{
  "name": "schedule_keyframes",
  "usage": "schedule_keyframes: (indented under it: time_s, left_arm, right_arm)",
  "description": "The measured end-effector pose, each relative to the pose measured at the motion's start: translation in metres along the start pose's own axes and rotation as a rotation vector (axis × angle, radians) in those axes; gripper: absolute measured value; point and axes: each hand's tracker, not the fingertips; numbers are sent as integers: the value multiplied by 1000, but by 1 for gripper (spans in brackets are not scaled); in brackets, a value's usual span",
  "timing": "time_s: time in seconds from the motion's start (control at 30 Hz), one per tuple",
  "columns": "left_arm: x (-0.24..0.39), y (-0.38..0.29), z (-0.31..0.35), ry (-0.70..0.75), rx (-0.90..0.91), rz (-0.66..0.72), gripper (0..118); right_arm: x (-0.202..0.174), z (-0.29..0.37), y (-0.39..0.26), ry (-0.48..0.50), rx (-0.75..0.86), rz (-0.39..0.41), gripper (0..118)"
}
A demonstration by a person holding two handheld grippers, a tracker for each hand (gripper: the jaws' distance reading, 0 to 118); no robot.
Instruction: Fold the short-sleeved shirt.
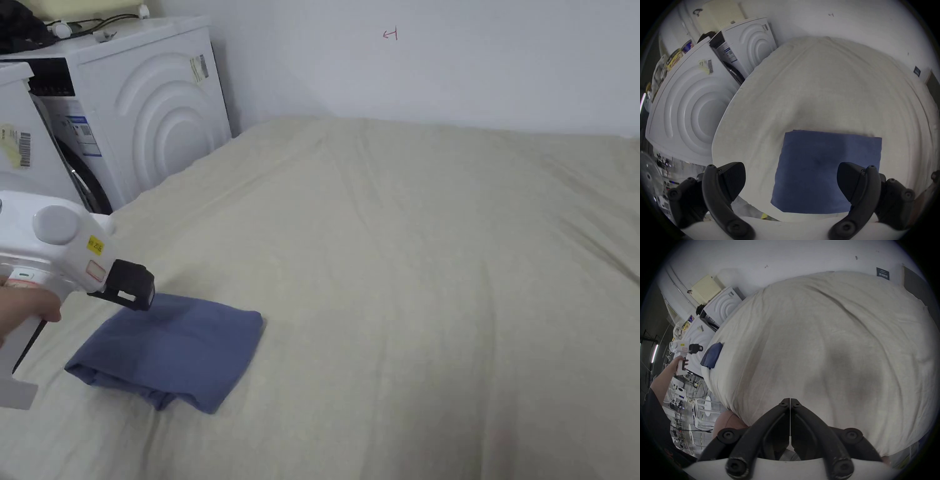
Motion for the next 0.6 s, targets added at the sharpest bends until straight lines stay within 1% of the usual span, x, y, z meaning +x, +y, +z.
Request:
schedule_keyframes:
  time_s: [0.07, 0.1, 0.13, 0.17, 0.2, 0.23, 0.33, 0.37, 0.4, 0.43, 0.5, 0.57, 0.6]
  left_arm:
    - [9, -6, 6, -33, -10, 44, 112]
    - [16, -12, 14, -72, 21, 46, 96]
    - [29, -19, 25, -138, 94, 42, 67]
    - [42, -25, 32, -188, 128, 44, 22]
    - [61, -34, 39, -231, 161, 40, 0]
    - [83, -39, 46, -250, 173, 24, 0]
    - [150, -64, 77, -444, 219, -55, 0]
    - [171, -73, 89, -416, 233, -49, 0]
    - [195, -81, 105, -442, 270, -58, 0]
    - [212, -95, 120, -519, 333, -67, 0]
    - [242, -108, 152, -658, 413, -36, 0]
    - [259, -127, 173, -674, 533, -31, 0]
    - [271, -136, 188, -642, 628, -32, 0]
  right_arm:
    - [7, 11, -1, 3, 32, -20, 0]
    - [12, 17, -2, 4, 48, -31, 0]
    - [16, 22, -3, 2, 62, -43, 0]
    - [20, 27, -4, -3, 74, -55, 0]
    - [24, 31, -4, -9, 83, -66, 0]
    - [28, 36, -5, -13, 96, -86, 0]
    - [35, 52, -7, 8, 146, -145, 0]
    - [35, 58, -8, 17, 164, -143, 0]
    - [34, 65, -9, 10, 185, -130, 0]
    - [31, 73, -11, -4, 212, -113, 0]
    - [26, 90, -13, -20, 268, -79, 0]
    - [20, 110, -18, -27, 341, -37, 0]
    - [16, 123, -22, -28, 395, -14, 0]
